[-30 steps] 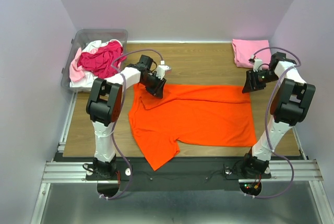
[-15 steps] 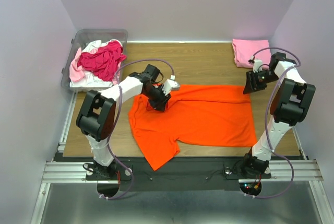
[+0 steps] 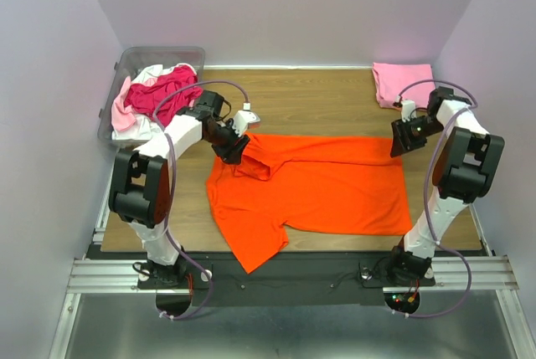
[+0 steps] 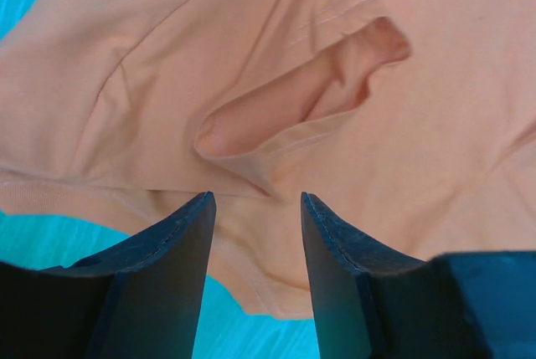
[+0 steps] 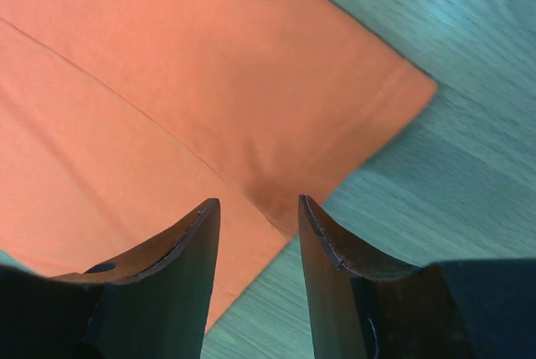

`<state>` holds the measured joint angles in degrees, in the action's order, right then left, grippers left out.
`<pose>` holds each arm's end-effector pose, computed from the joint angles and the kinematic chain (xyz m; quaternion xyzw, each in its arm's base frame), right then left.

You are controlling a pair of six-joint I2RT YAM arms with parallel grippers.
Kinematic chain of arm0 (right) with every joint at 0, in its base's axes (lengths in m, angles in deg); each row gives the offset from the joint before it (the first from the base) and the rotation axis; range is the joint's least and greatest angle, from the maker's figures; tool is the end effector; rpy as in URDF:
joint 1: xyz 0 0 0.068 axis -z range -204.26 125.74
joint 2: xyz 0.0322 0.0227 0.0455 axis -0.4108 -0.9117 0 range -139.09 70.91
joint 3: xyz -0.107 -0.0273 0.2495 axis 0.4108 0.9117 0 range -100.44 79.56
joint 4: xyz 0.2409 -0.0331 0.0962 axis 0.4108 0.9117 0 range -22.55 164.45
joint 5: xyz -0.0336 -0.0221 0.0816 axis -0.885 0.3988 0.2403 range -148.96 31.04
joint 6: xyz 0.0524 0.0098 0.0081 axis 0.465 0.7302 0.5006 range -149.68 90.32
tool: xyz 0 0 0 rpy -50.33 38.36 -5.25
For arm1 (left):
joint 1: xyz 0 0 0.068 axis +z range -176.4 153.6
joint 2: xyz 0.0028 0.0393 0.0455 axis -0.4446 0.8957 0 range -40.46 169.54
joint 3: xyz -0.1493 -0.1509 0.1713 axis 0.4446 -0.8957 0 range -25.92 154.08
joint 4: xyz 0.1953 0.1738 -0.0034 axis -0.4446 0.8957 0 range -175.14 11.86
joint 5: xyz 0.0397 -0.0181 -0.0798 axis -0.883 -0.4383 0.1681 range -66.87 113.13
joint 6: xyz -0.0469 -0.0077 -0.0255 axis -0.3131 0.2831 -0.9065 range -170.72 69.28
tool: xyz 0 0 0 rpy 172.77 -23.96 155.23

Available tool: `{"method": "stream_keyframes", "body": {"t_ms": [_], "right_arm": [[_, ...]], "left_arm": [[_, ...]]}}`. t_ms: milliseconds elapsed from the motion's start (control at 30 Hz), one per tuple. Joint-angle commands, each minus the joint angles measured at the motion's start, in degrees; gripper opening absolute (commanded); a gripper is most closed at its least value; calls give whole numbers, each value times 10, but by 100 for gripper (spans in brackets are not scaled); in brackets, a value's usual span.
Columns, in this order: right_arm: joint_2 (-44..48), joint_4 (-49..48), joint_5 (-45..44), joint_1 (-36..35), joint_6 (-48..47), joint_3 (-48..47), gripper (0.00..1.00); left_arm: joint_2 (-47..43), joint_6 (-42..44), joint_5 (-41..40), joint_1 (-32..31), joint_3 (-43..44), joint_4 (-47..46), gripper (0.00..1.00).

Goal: Fold and stack the t-shirts

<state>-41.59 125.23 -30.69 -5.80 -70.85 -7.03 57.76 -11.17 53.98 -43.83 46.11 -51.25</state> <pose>0.3651 -0.1042 0.1996 -0.2038 0.9467 0.1851 0.1675 0.3345 -0.1240 0.2298 0.5046 0.7857 -0.2045 0.2936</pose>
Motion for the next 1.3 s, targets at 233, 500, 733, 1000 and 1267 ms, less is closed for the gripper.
{"method": "stream_keyframes", "body": {"t_ms": [233, 500, 733, 1000, 1267], "right_arm": [[49, -48, -76, -35, -44, 49, 55], [48, -70, -102, -43, -70, 65, 46], [51, -74, -118, -44, -83, 65, 1], [77, -73, -124, -44, -96, 72, 1], [78, -73, -137, -44, -98, 77, 1]], "left_arm": [[58, -14, -5, -6, 24, -31, 57], [29, -2, 13, -9, 15, -8, 15], [-9, 16, 30, -9, -2, 21, 0], [-63, 61, 22, -23, -34, 49, 0], [-97, 57, 14, -54, -51, 79, 0]]}}
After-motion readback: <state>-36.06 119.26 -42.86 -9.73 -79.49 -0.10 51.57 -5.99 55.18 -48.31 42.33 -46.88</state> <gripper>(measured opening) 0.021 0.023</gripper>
